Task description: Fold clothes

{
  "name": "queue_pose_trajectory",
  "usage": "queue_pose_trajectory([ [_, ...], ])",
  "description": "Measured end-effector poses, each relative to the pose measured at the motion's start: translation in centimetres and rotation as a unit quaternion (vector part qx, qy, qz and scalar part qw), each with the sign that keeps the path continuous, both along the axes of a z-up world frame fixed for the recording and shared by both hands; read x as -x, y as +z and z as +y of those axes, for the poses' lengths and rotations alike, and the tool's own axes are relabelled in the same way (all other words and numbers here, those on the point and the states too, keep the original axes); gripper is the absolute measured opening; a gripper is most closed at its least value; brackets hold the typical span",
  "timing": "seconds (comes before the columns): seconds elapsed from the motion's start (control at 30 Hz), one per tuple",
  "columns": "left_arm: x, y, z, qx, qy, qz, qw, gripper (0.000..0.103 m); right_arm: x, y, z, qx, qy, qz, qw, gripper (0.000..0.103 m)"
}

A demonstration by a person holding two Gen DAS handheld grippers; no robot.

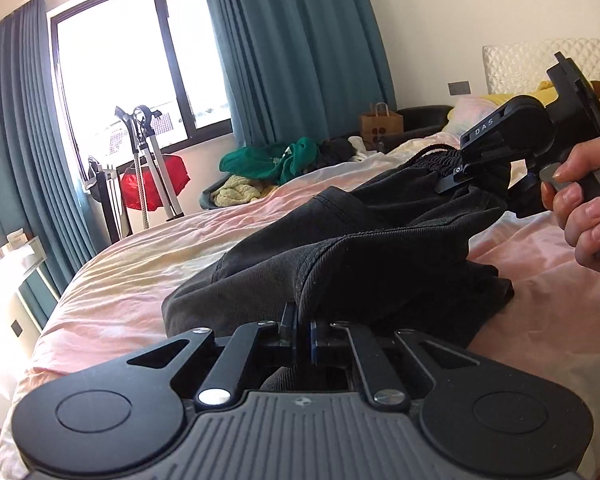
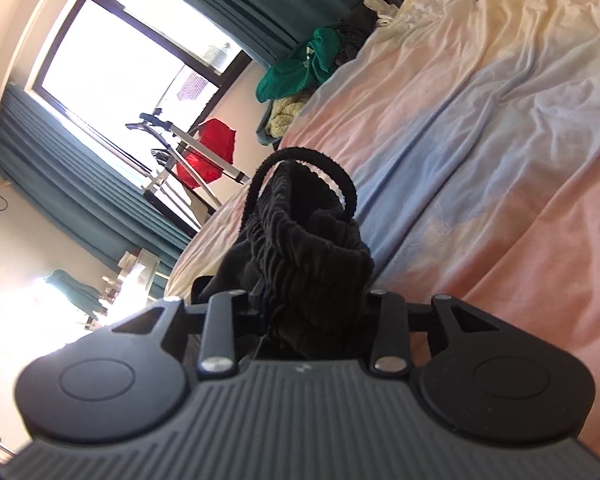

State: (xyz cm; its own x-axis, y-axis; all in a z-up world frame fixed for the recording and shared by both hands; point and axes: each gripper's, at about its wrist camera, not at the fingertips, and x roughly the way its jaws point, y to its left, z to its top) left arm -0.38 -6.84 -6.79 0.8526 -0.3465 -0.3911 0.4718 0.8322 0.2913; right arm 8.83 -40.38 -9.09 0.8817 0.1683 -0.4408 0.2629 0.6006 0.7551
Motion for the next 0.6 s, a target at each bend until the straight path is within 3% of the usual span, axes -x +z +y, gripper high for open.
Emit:
queue_pose_trajectory([
  [0.1,-0.3,-1.4,-0.6,-0.018,-0.008,0.019,0.9996,0.006,-0.7,-4.1,-0.6,-0.043,-0.011,0.057,0.997,0.042],
  [0.23,-0.3,-1.3,0.7,0.022,-0.001,0.052,0.9984,0.014,-0.4,-4.4,-0.4,-0.056,-0.007,0.056,0.997,0.050],
  [0.3,-0.1,-0.7,1.9,0.050,-0.001,0.067,0.9965,0.022,-0.1,-3.7,-0.2,-0.045,-0.002,0.057,0.997,0.059],
  [0.37,-0.3,0.1,3.3,0.080,-0.001,0.086,0.9930,0.045,0.3,-3.3,0.2,-0.031,0.004,0.068,0.997,0.072],
  [0.4,-0.4,0.4,3.8,0.094,-0.003,0.095,0.9910,0.049,0.3,-3.2,0.4,-0.031,0.014,0.072,0.997,0.079],
  [0.5,-0.8,1.3,6.6,0.179,-0.018,0.141,0.9736,0.057,0.4,-3.0,1.1,-0.028,0.045,0.084,0.995,0.086],
  [0.6,-1.8,1.8,9.3,0.266,-0.015,0.173,0.9481,0.074,-0.4,-3.1,2.1,0.009,0.074,0.110,0.991,0.089],
])
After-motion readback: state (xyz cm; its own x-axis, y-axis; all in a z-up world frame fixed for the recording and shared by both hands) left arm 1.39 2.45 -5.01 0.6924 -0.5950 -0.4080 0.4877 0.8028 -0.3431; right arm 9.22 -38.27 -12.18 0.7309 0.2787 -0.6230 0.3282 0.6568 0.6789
